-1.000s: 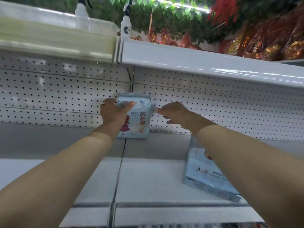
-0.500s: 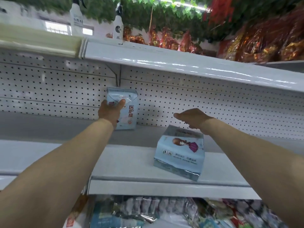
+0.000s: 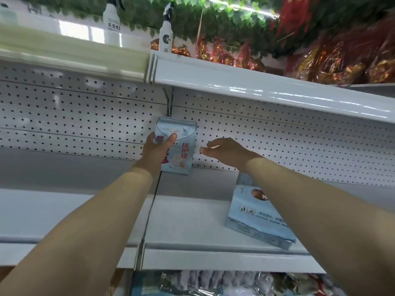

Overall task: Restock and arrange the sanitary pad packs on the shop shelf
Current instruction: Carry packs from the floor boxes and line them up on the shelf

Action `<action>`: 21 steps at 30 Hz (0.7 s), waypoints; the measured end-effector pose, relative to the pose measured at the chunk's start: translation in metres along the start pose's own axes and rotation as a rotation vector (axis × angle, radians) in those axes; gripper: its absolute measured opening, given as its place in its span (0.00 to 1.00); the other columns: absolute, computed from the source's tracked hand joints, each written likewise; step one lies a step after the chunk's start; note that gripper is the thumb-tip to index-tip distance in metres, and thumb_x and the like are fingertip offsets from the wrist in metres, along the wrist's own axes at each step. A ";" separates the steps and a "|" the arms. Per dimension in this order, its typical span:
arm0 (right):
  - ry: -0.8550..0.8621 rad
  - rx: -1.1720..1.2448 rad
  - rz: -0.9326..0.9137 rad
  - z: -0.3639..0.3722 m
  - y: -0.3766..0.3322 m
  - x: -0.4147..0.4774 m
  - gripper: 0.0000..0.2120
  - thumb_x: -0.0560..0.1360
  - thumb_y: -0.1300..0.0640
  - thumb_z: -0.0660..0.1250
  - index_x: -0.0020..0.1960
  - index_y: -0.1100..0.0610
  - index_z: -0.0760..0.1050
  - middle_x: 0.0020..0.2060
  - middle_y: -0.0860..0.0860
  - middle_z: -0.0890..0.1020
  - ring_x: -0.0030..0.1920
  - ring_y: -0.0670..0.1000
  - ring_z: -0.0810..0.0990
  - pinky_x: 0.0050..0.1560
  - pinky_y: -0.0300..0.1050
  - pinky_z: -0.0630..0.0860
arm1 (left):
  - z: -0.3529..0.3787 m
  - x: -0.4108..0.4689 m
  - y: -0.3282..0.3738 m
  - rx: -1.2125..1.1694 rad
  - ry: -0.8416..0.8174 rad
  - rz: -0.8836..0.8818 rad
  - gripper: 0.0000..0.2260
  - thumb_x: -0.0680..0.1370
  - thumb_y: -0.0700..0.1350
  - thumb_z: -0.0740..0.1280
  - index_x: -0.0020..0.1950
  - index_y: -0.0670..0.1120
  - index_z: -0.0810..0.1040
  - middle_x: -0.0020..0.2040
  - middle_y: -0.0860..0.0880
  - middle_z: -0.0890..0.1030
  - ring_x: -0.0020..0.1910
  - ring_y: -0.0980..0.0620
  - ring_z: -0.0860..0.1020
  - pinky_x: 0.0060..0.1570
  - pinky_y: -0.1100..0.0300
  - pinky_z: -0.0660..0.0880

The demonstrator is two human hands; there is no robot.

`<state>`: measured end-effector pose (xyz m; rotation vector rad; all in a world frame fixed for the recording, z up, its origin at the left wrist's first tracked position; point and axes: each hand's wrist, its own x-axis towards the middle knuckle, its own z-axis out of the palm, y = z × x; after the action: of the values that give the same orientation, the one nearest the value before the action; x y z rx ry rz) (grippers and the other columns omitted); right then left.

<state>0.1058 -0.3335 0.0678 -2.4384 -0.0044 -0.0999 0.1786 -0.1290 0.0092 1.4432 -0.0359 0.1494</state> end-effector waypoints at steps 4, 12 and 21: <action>0.055 -0.068 0.021 -0.011 0.001 -0.012 0.33 0.72 0.30 0.69 0.71 0.45 0.73 0.67 0.44 0.74 0.49 0.39 0.76 0.57 0.44 0.70 | 0.012 -0.013 0.007 0.280 0.336 -0.048 0.47 0.71 0.66 0.72 0.79 0.42 0.58 0.76 0.39 0.63 0.74 0.39 0.64 0.71 0.43 0.66; 0.135 -0.371 0.257 -0.064 0.030 -0.078 0.33 0.80 0.37 0.61 0.73 0.62 0.71 0.71 0.57 0.73 0.70 0.57 0.72 0.65 0.47 0.68 | 0.101 -0.085 0.028 0.528 -0.245 -0.120 0.41 0.75 0.69 0.65 0.77 0.41 0.65 0.76 0.42 0.68 0.71 0.39 0.70 0.69 0.48 0.71; 0.051 0.233 0.495 -0.065 0.091 -0.104 0.29 0.74 0.36 0.71 0.59 0.60 0.79 0.52 0.59 0.85 0.51 0.58 0.85 0.53 0.54 0.84 | 0.124 -0.140 0.026 0.196 -0.463 -0.389 0.25 0.75 0.58 0.73 0.62 0.40 0.78 0.47 0.41 0.86 0.41 0.44 0.84 0.48 0.46 0.82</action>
<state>-0.0002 -0.4422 0.0510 -2.1363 0.5735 0.0586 0.0453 -0.2602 0.0344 1.6262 -0.1209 -0.5140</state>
